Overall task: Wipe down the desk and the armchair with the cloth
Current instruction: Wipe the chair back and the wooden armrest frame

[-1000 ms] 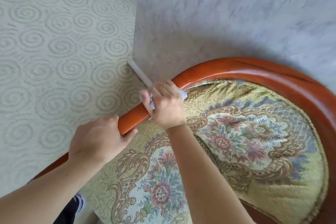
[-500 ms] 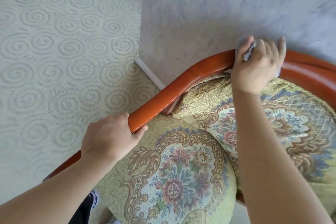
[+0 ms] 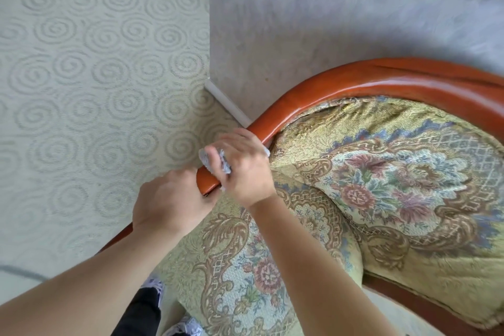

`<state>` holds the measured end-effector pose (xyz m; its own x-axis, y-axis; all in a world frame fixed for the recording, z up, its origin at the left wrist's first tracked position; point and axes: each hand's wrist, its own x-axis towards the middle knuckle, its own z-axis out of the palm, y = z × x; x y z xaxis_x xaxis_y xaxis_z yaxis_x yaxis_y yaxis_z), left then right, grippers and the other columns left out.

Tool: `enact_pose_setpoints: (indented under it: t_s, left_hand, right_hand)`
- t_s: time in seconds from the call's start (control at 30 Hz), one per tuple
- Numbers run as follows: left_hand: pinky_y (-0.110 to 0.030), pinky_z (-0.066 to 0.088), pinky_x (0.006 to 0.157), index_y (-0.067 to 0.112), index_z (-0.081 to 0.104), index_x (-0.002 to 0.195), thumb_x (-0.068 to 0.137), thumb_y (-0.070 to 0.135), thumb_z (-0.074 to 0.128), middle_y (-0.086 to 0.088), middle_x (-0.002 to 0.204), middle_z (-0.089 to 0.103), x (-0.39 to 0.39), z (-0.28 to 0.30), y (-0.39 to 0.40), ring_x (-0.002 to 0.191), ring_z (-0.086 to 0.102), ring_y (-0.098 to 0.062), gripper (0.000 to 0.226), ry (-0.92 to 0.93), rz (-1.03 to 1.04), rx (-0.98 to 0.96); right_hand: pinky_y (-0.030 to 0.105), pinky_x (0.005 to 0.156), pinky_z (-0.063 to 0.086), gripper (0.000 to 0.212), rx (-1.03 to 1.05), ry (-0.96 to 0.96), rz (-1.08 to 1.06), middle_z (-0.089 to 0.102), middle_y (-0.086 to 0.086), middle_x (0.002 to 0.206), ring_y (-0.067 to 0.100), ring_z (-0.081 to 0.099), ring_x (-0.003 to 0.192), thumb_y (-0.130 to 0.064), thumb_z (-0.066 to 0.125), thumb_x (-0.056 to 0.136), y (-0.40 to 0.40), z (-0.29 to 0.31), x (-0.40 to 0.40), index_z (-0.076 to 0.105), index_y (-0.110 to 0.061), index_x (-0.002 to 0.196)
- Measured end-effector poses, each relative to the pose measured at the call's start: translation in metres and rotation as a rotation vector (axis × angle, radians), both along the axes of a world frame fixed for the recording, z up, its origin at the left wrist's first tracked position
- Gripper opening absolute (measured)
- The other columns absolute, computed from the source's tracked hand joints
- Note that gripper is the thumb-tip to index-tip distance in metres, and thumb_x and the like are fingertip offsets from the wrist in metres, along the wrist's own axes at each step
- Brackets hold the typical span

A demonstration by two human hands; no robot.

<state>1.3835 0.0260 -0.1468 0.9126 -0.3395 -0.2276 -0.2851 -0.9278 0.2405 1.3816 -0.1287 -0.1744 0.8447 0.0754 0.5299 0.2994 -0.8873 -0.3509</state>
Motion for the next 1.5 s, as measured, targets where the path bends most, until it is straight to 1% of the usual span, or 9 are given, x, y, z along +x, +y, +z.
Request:
enact_pose_setpoints:
  t_s: [0.17, 0.5, 0.63, 0.73, 0.9, 1.07, 1.23, 1.33, 1.5]
  left_hand:
    - [-0.016, 0.023, 0.038, 0.03, 0.042, 0.065, 0.081, 0.082, 0.043, 0.011, 0.041, 0.043, 0.0, 0.002, 0.002, 0.033, 0.039, -0.002, 0.055, 0.015, -0.018, -0.017]
    - [-0.021, 0.037, 0.041, 0.028, 0.046, 0.072, 0.087, 0.077, 0.041, 0.01, 0.05, 0.052, 0.001, 0.002, 0.004, 0.039, 0.049, -0.008, 0.051, 0.065, -0.017, -0.018]
    - [-0.022, 0.037, 0.043, 0.029, 0.049, 0.079, 0.088, 0.074, 0.042, 0.01, 0.052, 0.052, 0.004, 0.004, 0.003, 0.042, 0.05, -0.009, 0.046, 0.081, -0.028, -0.036]
    - [-0.025, 0.042, 0.048, 0.029, 0.048, 0.082, 0.088, 0.073, 0.042, 0.01, 0.054, 0.052, 0.003, 0.005, 0.002, 0.046, 0.053, -0.013, 0.044, 0.117, -0.028, -0.053]
    - [-0.026, 0.031, 0.046, 0.029, 0.045, 0.079, 0.089, 0.072, 0.04, 0.01, 0.056, 0.053, 0.007, 0.005, 0.006, 0.045, 0.049, -0.008, 0.045, 0.158, -0.041, -0.054]
    - [-0.027, 0.042, 0.051, 0.027, 0.051, 0.071, 0.087, 0.067, 0.053, 0.007, 0.052, 0.058, 0.01, 0.003, 0.011, 0.05, 0.057, -0.013, 0.042, 0.261, -0.011, -0.145]
    - [-0.035, 0.054, 0.07, 0.025, 0.064, 0.083, 0.085, 0.059, 0.066, 0.005, 0.072, 0.068, 0.025, 0.011, 0.003, 0.07, 0.064, -0.018, 0.034, 0.466, -0.042, -0.103]
    - [-0.037, 0.053, 0.085, 0.026, 0.056, 0.137, 0.086, 0.049, 0.071, 0.004, 0.111, 0.072, 0.033, 0.024, -0.01, 0.103, 0.068, -0.027, 0.058, 0.361, -0.156, -0.267]
    - [-0.036, 0.036, 0.113, 0.017, 0.044, 0.151, 0.082, 0.033, 0.081, -0.004, 0.156, 0.044, 0.023, 0.052, -0.081, 0.142, 0.043, -0.022, 0.079, 0.07, -0.484, -0.575]
  right_hand:
    - [0.035, 0.066, 0.055, 0.031, -0.404, -0.054, 0.12, 0.066, -0.003, 0.062, 0.019, 0.06, 0.057, -0.023, 0.063, 0.097, -0.086, 0.037, 0.037, 0.067, -0.017, 0.067]
    - [0.044, 0.103, 0.049, 0.047, -0.565, -0.178, -0.67, 0.072, 0.007, 0.068, 0.027, 0.07, 0.071, -0.023, 0.047, 0.104, -0.181, 0.105, 0.033, 0.067, -0.009, 0.064]
    - [0.043, 0.118, 0.031, 0.05, -0.354, 0.033, -0.879, 0.074, 0.014, 0.093, 0.032, 0.066, 0.11, -0.028, 0.036, 0.105, -0.17, 0.114, 0.027, 0.07, 0.0, 0.081]
    - [0.047, 0.119, 0.024, 0.047, -0.179, 0.102, -0.783, 0.072, 0.012, 0.107, 0.033, 0.055, 0.126, -0.024, 0.035, 0.104, -0.142, 0.112, 0.031, 0.072, 0.001, 0.087]
    - [0.037, 0.123, 0.012, 0.047, -0.306, 0.496, -0.365, 0.07, 0.005, 0.122, 0.022, 0.047, 0.135, -0.033, 0.035, 0.108, -0.043, 0.07, 0.026, 0.076, -0.009, 0.1]
    - [0.032, 0.124, 0.016, 0.037, 0.068, 0.491, -0.306, 0.074, 0.01, 0.098, 0.025, 0.06, 0.12, -0.018, 0.053, 0.102, 0.009, 0.051, 0.004, 0.073, 0.002, 0.079]
    - [0.036, 0.113, 0.039, 0.052, 0.739, 0.589, -0.574, 0.065, 0.006, 0.133, 0.02, 0.05, 0.135, -0.056, 0.042, 0.099, -0.004, 0.098, -0.021, 0.073, -0.018, 0.116]
    - [0.025, 0.064, 0.055, 0.045, 1.314, 0.327, -0.771, 0.072, -0.012, 0.075, 0.005, 0.067, 0.07, -0.064, 0.046, 0.093, -0.026, 0.126, -0.052, 0.074, -0.036, 0.073]
    - [0.045, 0.076, 0.06, 0.052, 1.728, -0.054, -0.939, 0.075, 0.017, 0.092, 0.032, 0.073, 0.089, -0.057, 0.053, 0.095, -0.074, 0.157, -0.13, 0.074, -0.01, 0.084]
